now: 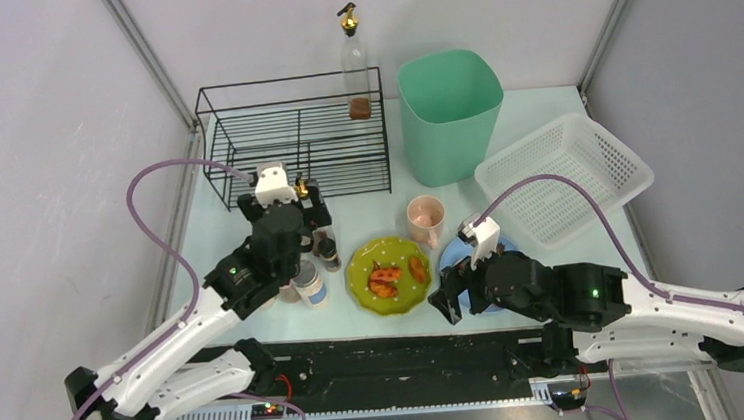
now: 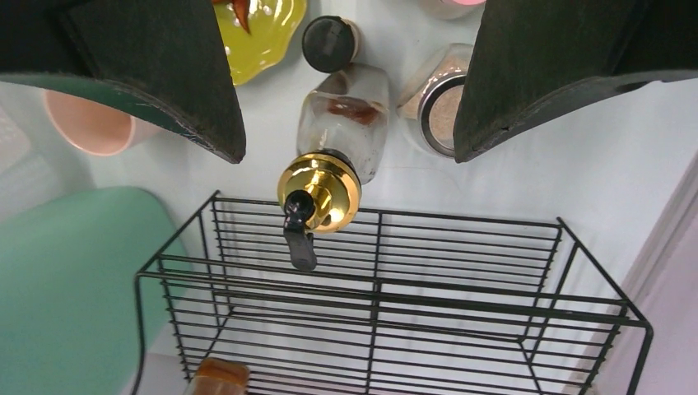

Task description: Clear the kitchen counter

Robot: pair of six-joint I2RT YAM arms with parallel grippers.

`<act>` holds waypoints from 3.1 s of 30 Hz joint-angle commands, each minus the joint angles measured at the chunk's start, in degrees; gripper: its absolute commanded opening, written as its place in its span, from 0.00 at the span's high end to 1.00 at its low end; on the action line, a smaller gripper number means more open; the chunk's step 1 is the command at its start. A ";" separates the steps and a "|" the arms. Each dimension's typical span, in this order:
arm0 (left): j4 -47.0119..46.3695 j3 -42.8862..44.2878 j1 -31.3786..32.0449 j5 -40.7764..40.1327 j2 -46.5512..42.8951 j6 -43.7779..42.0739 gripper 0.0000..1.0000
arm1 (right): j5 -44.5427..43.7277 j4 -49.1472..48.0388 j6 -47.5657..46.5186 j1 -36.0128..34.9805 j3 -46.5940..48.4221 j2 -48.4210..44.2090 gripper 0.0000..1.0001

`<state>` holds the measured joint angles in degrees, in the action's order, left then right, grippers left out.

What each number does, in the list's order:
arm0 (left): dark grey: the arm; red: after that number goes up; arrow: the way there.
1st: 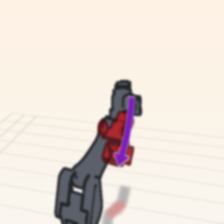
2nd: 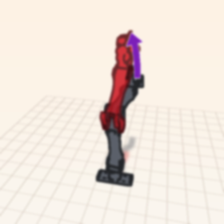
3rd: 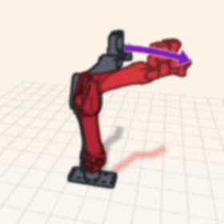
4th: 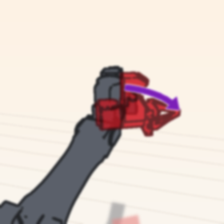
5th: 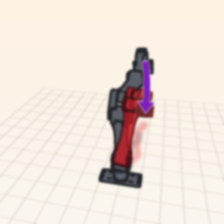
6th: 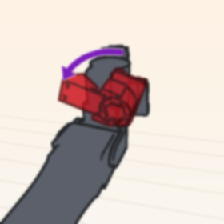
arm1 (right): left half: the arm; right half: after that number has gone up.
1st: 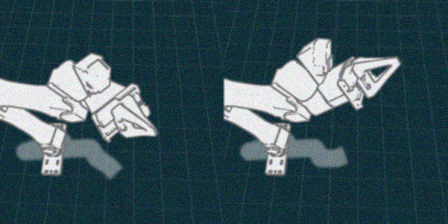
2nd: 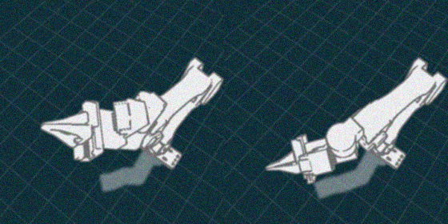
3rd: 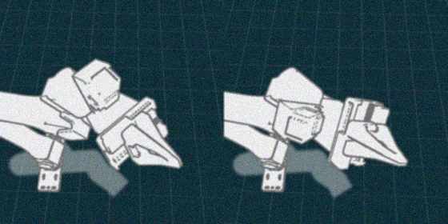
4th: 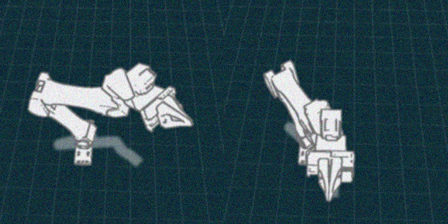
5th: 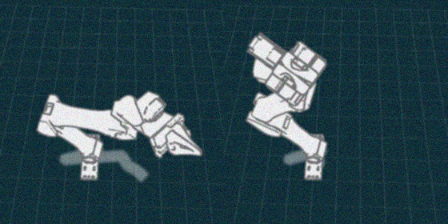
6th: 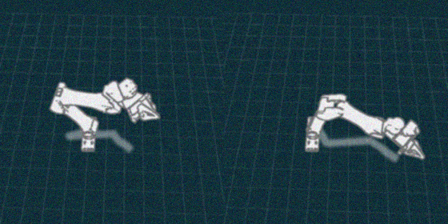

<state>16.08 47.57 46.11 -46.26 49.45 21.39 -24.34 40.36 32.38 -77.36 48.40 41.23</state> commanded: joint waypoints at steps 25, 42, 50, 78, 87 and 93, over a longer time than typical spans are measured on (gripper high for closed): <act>-13.27 0.05 -1.30 -4.90 12.09 -3.30 0.29 | -0.50 -1.24 2.62 -1.54 0.63 -1.80 0.09; -14.66 -0.92 -3.43 -4.01 14.07 -2.85 0.32 | -0.61 -1.51 3.72 -2.95 0.48 -0.95 0.09; -15.59 -1.01 -4.48 -1.93 15.25 -2.42 0.39 | -1.09 -1.64 4.21 -3.73 0.46 -0.44 0.10; -9.91 17.17 -4.75 5.62 14.07 -7.81 1.00 | -3.88 -1.49 2.64 -4.78 0.21 -4.93 0.11; -7.63 30.98 -4.82 6.82 20.15 -10.96 1.00 | -4.07 -1.12 1.26 -4.75 1.34 -5.46 0.10; -5.05 43.83 -5.29 6.89 26.78 -14.87 1.00 | -4.24 -0.89 0.37 -4.79 2.47 -5.29 0.10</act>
<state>14.24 83.40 41.58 -39.62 74.46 10.48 -26.83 40.05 34.02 -81.69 48.36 35.94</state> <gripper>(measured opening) 0.438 0.896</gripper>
